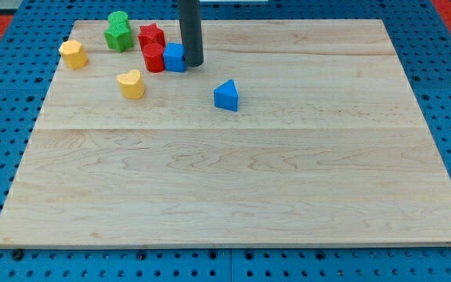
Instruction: Move the blue triangle below the red circle
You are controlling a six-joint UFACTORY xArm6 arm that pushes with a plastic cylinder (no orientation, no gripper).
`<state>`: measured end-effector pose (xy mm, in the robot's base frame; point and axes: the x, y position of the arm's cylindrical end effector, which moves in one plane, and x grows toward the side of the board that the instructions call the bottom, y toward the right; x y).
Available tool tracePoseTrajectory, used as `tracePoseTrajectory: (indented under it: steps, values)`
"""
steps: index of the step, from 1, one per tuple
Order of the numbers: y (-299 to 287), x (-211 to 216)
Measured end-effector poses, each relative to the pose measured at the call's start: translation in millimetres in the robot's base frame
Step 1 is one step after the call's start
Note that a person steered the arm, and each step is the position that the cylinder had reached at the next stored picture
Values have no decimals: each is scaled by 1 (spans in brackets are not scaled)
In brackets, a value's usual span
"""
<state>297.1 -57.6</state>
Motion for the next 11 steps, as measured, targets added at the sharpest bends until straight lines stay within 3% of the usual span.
tracePoseTrajectory:
  steps: [2,3,4,5,7,9,10,11]
  values:
    - [8,4]
    - [104,7]
    - [167,66]
    - [119,105]
    - [-26,85]
    - [44,88]
    - [25,70]
    - [-38,67]
